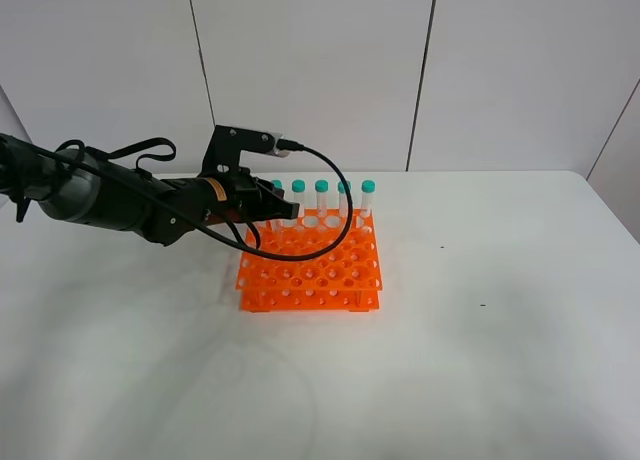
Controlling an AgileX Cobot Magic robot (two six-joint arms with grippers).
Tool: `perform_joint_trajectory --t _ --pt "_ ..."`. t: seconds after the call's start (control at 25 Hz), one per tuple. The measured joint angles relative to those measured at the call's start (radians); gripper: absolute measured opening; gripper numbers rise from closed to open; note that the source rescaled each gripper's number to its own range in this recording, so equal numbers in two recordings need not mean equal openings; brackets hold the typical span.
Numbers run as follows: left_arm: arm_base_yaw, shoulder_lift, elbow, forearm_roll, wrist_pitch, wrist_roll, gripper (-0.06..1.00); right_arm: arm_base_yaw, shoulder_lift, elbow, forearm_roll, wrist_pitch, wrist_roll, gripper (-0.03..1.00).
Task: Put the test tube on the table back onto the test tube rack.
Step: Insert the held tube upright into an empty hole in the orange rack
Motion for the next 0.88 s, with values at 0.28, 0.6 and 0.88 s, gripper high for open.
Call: perform_joint_trajectory --t 0.28,0.6,0.88 --pt "0.0 0.0 0.003 0.0 -0.011 0.0 0.0 0.0 0.0 0.0 0.0 0.0 0.0 1.0" --pt "0.0 0.0 0.004 0.018 -0.018 0.0 0.0 0.0 0.0 0.0 0.0 0.0 0.0 1.0" --pt "0.0 0.033 0.004 0.026 -0.054 0.0 0.0 0.0 0.0 0.0 0.0 0.0 0.0 1.0"
